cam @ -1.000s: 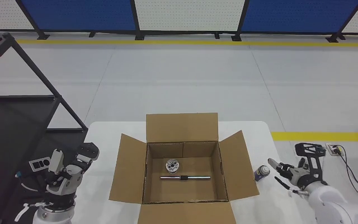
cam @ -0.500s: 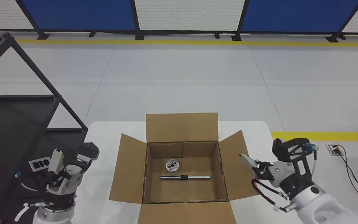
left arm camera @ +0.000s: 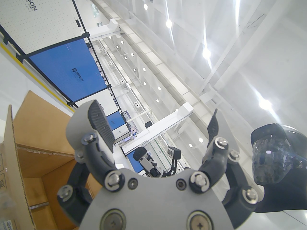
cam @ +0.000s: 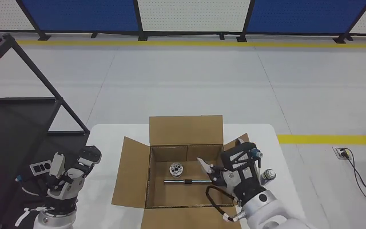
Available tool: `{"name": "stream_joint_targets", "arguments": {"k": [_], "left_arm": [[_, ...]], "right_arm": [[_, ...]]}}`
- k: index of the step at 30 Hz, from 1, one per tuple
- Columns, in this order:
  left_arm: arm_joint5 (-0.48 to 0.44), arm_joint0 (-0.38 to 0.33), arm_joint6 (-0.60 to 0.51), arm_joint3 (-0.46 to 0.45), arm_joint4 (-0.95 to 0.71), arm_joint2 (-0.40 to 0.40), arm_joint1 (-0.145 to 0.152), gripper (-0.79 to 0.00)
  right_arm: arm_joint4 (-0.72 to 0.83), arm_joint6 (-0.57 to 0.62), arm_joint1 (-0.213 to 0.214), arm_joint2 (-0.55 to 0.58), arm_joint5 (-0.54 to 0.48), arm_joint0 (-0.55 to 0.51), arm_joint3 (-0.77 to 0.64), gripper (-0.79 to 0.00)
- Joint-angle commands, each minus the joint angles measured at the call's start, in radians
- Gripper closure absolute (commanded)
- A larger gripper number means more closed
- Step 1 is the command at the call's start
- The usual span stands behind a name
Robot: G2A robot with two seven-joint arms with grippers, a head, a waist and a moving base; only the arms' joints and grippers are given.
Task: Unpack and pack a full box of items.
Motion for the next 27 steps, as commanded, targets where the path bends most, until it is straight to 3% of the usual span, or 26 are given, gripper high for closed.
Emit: {"name": "stream_joint_targets", "arguments": {"k": [1, 5, 8, 13, 21, 27], "left_arm": [[0.000, 0.000, 0.000, 0.000, 0.000, 0.000, 0.000, -0.785], [0.000, 0.000, 0.000, 0.000, 0.000, 0.000, 0.000, -0.785], [0.000, 0.000, 0.000, 0.000, 0.000, 0.000, 0.000, -0.785], [0.000, 0.000, 0.000, 0.000, 0.000, 0.000, 0.000, -0.785], [0.003, 0.008, 0.023, -0.005, -0.003, -0.008, -0.001, -0.785], [-0.018, 0.029, 0.058, -0.010, -0.010, -0.026, -0.003, -0.785]], "right_arm": [[0.000, 0.000, 0.000, 0.000, 0.000, 0.000, 0.000, -0.785], [0.023, -0.018, -0.001, -0.010, -0.011, -0.008, 0.003, -0.785], [0.031, -0.067, -0.002, -0.060, -0.121, -0.005, 0.043, -0.785], [0.000, 0.007, -0.020, -0.184, -0.228, 0.123, 0.151, -0.785], [0.079, 0.191, -0.098, -0.358, -0.144, 0.413, 0.486, -0.785], [0.136, 0.319, -0.146, -0.426, -0.107, 0.524, 0.685, -0.785]]}}
